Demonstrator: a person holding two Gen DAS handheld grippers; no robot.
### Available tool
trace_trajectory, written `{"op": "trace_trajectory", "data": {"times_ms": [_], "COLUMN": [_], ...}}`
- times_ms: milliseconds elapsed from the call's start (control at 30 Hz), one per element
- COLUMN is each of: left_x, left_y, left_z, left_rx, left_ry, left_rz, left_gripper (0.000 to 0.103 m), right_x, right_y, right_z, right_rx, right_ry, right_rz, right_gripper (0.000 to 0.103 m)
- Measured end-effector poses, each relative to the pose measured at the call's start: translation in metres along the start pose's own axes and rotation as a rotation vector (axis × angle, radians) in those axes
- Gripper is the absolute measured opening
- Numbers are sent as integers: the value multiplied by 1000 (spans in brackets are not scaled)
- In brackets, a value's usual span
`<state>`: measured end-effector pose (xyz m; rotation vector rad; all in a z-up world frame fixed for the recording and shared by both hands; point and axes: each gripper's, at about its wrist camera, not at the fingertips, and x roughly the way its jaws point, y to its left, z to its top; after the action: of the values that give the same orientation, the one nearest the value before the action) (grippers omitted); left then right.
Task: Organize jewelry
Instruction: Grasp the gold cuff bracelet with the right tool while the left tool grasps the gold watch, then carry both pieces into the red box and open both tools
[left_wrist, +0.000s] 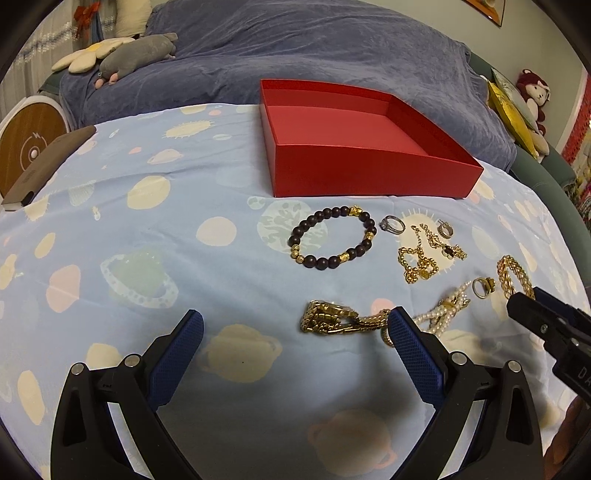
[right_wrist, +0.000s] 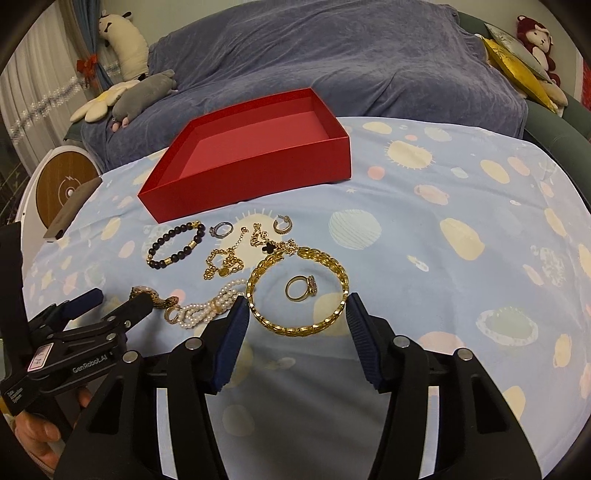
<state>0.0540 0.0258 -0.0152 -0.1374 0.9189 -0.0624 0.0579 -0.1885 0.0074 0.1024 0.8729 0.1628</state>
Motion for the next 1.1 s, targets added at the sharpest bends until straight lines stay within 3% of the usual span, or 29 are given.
{"op": "trace_trajectory", "data": {"times_ms": [100, 233, 367, 533, 700, 933, 1100], "left_x": [3, 10, 8, 5, 0, -9, -20], "left_y": [3, 2, -5, -8, -10, -4, -7], "left_z": [4, 5, -1, -6, -9, -9, -11], "left_rx": [-40, -24, 40, 78, 94, 41, 43], "left_ry": [9, 7, 2, -15, -21, -1, -13], "left_rz": [-13, 49, 104, 118, 83, -44, -73], "left_gripper": [97, 91, 75, 57, 21, 15, 15], "right_x": [2, 3, 3, 2, -1, -8, -13], "right_y": [1, 5, 8, 11, 14, 17, 17], "right_z": [1, 1, -1, -2, -4, -3, -2], "right_rx": [10, 2, -9, -20, -34, -51, -49], "right_ry": [13, 14, 16, 20, 13, -14, -25], "right_rz": [7, 13, 14, 18, 20, 16, 26], "right_gripper": [53, 53, 53, 53, 53, 53, 53]}}
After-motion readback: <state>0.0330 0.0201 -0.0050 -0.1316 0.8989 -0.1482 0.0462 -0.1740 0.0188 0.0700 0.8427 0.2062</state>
